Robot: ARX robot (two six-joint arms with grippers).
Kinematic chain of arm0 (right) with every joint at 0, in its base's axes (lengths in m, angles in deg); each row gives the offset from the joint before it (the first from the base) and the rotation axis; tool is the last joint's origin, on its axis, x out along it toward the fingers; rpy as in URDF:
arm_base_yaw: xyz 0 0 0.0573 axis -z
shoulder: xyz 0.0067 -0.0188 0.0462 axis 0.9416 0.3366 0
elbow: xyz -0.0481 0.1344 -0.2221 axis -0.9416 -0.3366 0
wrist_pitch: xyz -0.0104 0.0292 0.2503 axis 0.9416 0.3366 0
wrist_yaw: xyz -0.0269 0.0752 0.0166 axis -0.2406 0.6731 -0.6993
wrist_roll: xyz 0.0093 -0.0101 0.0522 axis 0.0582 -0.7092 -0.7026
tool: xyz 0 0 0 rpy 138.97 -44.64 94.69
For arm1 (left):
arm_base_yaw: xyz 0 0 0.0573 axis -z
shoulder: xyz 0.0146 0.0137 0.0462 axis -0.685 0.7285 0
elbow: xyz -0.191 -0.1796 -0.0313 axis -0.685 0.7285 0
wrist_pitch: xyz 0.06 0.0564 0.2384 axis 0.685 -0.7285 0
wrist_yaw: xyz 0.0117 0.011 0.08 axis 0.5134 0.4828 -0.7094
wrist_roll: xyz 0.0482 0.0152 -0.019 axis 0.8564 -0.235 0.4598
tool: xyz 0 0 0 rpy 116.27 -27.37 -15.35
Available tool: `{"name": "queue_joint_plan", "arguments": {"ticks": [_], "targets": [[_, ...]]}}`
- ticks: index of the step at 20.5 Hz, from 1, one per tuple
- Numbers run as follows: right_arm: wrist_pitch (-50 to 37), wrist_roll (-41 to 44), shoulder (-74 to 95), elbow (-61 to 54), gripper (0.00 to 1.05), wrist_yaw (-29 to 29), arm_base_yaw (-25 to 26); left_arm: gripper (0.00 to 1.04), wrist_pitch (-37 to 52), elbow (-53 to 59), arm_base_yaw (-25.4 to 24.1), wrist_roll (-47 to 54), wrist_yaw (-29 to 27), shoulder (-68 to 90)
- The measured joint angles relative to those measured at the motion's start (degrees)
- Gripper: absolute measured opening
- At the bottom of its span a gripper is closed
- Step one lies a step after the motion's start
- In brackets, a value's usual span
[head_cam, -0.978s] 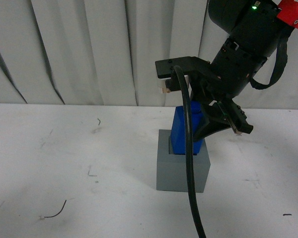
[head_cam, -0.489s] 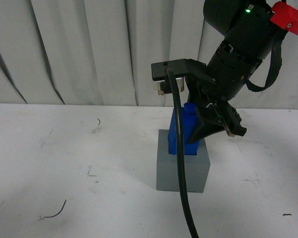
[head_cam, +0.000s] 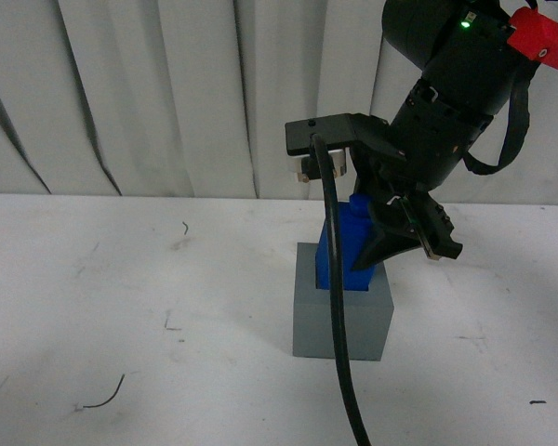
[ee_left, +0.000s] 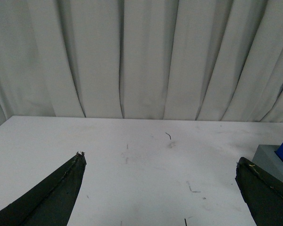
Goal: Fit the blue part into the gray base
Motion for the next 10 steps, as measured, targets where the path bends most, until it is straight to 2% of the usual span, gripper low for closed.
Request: {"name": "queue_joint_plan", "arguments": {"ticks": [4,5,10], "targets": [[-0.48,0.00,-0.22,-0.39,0.49,-0.17,-0.04,0.98,0.00,0.00,0.00,0.00,0.00,0.00],[-0.48,-0.02,-0.22,-0.55,0.55,-0.76,-0.15,0.98,0.00,0.00,0.00,0.00,0.00,0.00],[-0.35,0.26,0.63,-1.22,0.72,-2.08,-0.39,0.98,0.00,0.00,0.00,0.02,0.00,0.00]]}}
